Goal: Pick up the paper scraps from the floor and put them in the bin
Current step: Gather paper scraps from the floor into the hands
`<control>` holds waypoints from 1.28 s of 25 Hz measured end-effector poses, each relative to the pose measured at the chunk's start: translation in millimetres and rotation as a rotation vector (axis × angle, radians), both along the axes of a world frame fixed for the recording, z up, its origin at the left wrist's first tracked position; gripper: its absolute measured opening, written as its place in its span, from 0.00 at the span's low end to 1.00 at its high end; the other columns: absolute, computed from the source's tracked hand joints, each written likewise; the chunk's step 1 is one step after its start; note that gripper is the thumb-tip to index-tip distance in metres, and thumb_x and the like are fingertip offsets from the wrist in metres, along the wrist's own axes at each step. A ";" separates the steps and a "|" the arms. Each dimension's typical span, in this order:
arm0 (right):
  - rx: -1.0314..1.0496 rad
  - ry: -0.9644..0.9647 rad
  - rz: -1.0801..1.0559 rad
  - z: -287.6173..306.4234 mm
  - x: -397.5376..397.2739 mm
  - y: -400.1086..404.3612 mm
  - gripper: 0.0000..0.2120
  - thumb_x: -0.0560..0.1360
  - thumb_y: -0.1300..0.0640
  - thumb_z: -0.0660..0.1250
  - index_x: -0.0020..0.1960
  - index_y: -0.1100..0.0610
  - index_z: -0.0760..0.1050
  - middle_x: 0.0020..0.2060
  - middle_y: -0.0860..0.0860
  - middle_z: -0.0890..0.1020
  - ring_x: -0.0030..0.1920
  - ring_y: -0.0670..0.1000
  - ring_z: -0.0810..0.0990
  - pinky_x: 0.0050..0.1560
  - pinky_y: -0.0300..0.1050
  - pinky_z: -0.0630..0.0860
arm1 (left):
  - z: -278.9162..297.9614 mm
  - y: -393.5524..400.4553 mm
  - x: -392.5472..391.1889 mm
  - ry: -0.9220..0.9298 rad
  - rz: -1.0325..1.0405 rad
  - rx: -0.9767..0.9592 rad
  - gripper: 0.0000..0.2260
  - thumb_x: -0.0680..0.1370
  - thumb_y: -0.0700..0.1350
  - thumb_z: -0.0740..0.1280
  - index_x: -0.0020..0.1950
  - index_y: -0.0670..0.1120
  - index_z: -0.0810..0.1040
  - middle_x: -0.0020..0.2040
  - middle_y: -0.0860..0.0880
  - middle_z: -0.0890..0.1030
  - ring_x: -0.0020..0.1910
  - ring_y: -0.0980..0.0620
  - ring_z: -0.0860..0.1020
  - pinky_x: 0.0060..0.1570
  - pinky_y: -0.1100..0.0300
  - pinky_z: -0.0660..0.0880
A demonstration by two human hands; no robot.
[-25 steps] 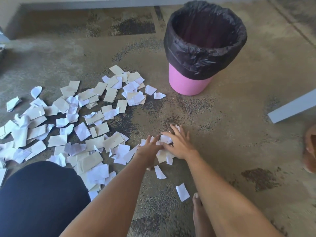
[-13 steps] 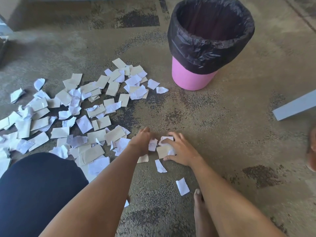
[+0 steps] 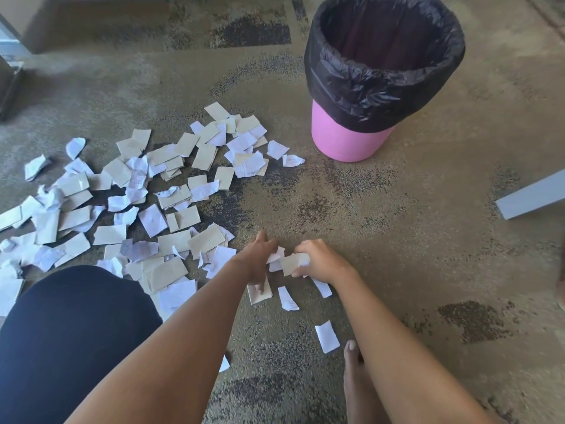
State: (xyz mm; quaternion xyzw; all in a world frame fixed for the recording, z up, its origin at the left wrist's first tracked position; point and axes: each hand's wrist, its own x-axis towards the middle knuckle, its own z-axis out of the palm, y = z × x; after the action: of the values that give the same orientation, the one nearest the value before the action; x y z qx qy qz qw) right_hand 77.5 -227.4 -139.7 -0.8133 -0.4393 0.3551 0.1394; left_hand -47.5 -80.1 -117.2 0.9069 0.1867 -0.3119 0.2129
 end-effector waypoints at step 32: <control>0.923 -0.213 -0.933 233.7 209.7 75.6 0.18 0.81 0.52 0.62 0.68 0.57 0.73 0.61 0.55 0.78 0.53 0.53 0.79 0.41 0.33 0.79 | 258.4 30.6 268.6 -1.029 0.924 -0.574 0.21 0.80 0.47 0.66 0.70 0.41 0.66 0.62 0.45 0.75 0.51 0.48 0.79 0.57 0.52 0.78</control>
State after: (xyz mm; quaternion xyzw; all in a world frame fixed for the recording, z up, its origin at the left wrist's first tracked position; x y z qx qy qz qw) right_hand 287.3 -151.8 94.0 -0.8058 -0.1595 -0.0494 0.5681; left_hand 221.1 -49.5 141.2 0.6763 0.3368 0.2365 0.6110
